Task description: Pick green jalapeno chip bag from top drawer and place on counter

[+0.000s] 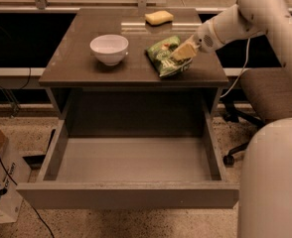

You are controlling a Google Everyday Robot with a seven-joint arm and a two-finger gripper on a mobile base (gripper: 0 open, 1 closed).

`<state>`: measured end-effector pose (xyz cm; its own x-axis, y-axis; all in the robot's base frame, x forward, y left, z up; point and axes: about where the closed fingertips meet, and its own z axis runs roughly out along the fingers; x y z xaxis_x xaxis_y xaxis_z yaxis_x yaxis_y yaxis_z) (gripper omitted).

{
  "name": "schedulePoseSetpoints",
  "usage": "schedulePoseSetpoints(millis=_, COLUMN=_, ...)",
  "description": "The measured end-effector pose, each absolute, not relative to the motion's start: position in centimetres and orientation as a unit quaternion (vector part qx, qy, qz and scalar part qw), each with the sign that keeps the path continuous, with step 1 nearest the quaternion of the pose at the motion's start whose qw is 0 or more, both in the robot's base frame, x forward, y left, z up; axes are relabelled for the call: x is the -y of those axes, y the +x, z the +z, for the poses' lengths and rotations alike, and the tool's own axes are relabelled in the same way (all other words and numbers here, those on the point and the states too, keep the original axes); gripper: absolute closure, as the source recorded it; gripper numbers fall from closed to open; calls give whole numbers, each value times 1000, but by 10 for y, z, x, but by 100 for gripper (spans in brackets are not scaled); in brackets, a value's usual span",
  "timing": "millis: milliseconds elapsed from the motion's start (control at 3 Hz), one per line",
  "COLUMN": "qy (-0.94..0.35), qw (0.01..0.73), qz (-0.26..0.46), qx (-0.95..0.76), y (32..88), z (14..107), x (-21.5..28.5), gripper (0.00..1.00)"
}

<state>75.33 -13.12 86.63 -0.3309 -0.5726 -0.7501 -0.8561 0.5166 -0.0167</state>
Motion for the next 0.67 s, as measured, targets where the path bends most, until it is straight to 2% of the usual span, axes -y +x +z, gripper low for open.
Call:
schedulePoseSetpoints(millis=333, qy=-450, qw=360, qz=198, qx=-793, y=755, z=862, x=130, gripper=4)
schedulePoseSetpoints(millis=667, qy=-451, qw=359, qz=199, qx=-792, y=756, z=861, x=128, gripper=0)
